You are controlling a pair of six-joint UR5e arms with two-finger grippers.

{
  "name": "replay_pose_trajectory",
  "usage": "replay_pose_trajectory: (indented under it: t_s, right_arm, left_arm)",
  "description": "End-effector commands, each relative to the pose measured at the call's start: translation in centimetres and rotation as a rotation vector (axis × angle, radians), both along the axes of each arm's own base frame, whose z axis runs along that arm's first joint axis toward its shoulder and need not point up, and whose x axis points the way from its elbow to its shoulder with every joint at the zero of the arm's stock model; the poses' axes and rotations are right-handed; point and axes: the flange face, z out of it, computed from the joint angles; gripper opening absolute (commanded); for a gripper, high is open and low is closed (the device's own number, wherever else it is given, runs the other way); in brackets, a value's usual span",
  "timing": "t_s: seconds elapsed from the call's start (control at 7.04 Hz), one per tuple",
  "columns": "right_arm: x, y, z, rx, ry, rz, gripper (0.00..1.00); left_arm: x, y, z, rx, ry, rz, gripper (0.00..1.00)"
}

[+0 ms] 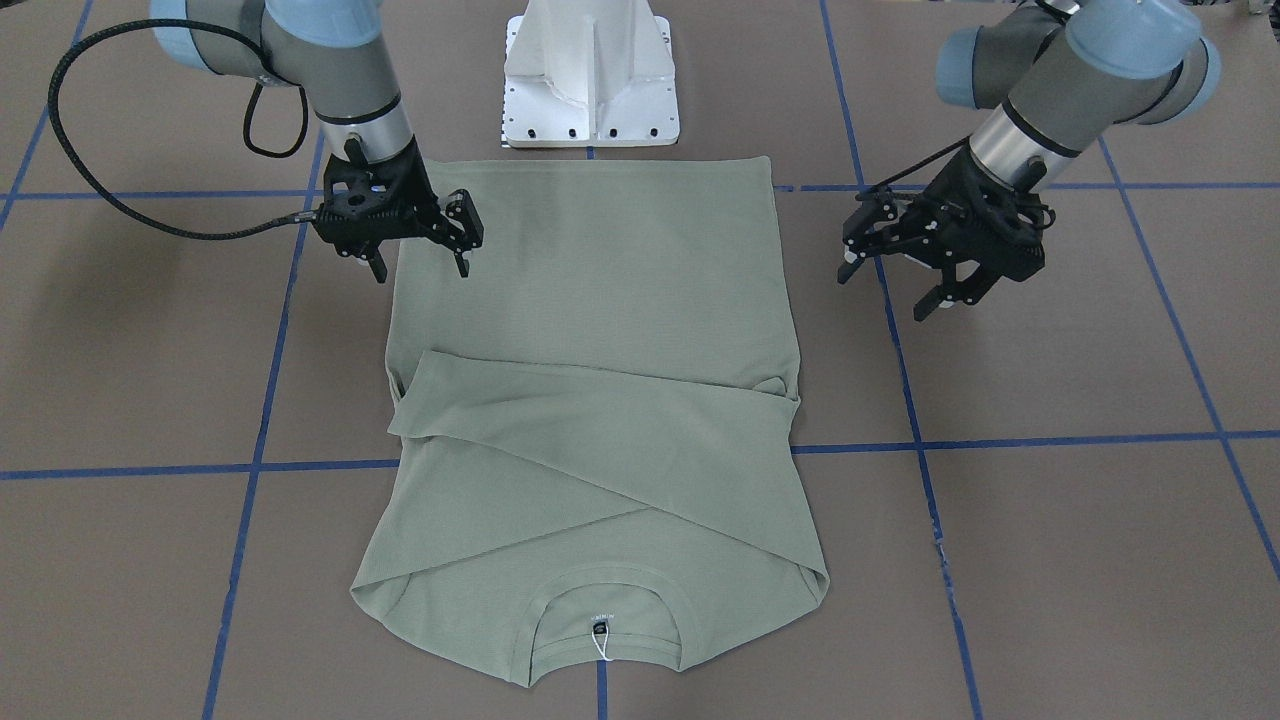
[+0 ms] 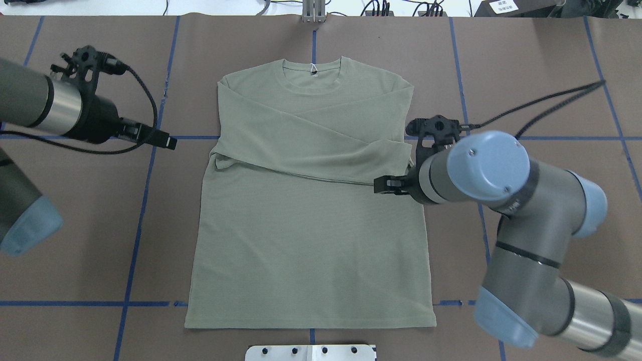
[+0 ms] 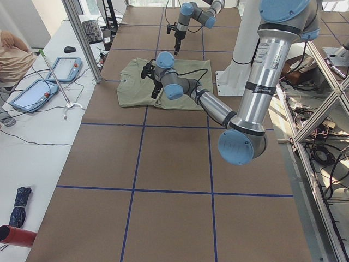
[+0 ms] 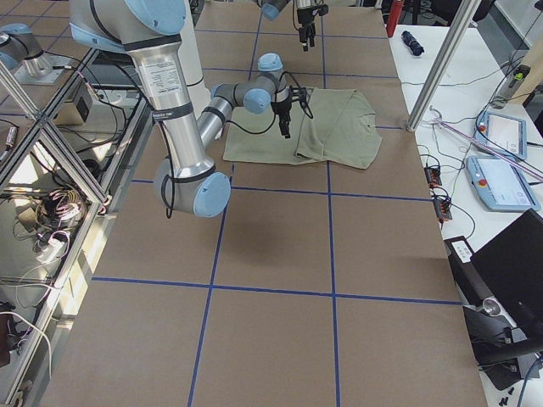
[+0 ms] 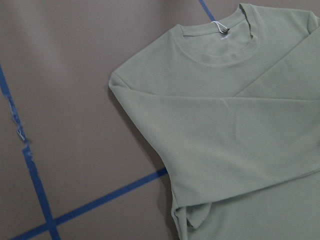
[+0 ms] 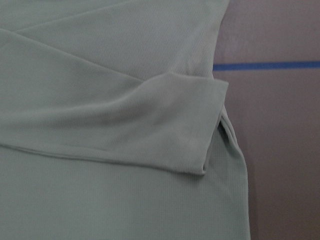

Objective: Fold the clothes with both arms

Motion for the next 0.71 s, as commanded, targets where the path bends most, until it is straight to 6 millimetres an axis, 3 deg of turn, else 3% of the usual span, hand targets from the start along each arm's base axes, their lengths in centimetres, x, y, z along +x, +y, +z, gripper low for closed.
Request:
replay_pose_trajectory:
  t_s: [0.0,0.14,0.28,0.57]
  right_arm:
    - [1.5,9.7,3.3,-0.085,-0.151,0.137,1.00]
    - [2.1,13.8,4.7,-0.111,-0.146,0.183,0.98]
    - [2.5,16.1,5.6,-0.198,-0.153,0.217,0.96]
    - [2.2,17.0,5.7,-0.185,-0.159,0.257,0.98]
  left_arm:
    - [-0.3,8.4,0.0,-0.162,0.040,-0.053,1.00]
    - [1.3,11.6,0.8,-0.261,0.131,-0.112,0.90]
    - [4.8,15.6,1.6,-0.426,0.204,-0.206,0.78]
    - [11.3,22.9,4.4,-0.558,0.177,-0.280,0.73]
